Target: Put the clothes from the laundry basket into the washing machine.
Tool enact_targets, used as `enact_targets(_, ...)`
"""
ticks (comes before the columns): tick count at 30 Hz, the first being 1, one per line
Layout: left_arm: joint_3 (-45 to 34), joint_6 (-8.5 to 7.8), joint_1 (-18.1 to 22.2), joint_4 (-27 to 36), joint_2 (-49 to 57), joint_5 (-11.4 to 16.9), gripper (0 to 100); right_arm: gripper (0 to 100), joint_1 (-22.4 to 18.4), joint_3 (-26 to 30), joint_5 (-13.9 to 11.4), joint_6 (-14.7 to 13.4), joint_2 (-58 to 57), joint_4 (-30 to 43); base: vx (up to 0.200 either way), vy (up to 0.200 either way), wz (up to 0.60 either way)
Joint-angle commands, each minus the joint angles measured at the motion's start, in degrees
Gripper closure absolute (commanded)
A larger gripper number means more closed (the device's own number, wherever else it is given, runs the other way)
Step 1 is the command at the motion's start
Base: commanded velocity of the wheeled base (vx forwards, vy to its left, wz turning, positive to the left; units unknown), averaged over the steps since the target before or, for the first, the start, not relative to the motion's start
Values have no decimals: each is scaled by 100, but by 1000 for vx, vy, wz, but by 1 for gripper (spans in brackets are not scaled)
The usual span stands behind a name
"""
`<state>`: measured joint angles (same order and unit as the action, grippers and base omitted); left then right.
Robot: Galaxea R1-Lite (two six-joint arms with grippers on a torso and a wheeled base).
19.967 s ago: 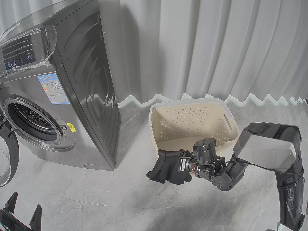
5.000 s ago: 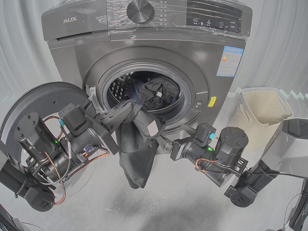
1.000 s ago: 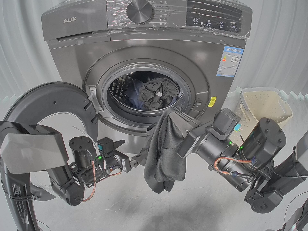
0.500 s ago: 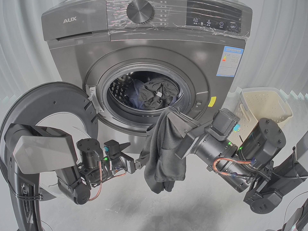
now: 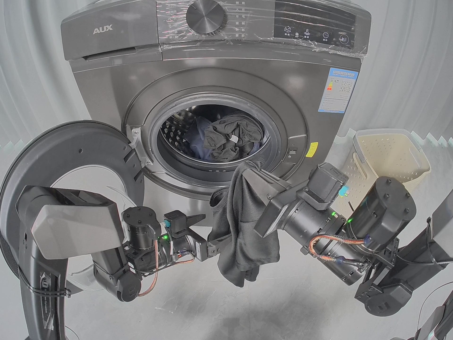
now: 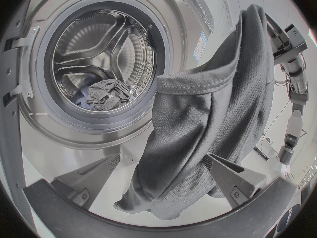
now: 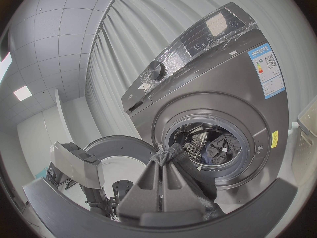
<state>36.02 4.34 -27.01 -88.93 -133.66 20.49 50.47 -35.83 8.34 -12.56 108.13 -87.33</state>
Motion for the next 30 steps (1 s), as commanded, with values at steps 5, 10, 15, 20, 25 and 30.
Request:
enact_targets(5, 256, -47, -6, -10, -310, -10, 100, 100, 16, 6, -8, -1, 41, -12, 0, 0, 0)
enact_targets(10, 432, -30, -6, -10, -336, -19, 100, 100, 16, 50, -8, -1, 33, -21, 0, 0, 0)
enact_targets(15, 423, -12, 91, -28, -275, -37, 100, 100, 7, 67, -8, -10, 15, -29, 0, 0, 0)
enact_targets(20, -16, -3, 337, -37, 279, -107, 100, 100, -169, 129, 1, -19, -20, 6, 0, 0, 0)
enact_targets(25, -772, 5, 566, -28, 1105, -177, 100, 100, -433, 480, -16, -28, -29, 41, 0, 0, 0)
enact_targets(30, -1423, 23, 741, -19, 2054, -160, 100, 100, -529, 858, -157, -1, -99, -56, 0, 0, 0)
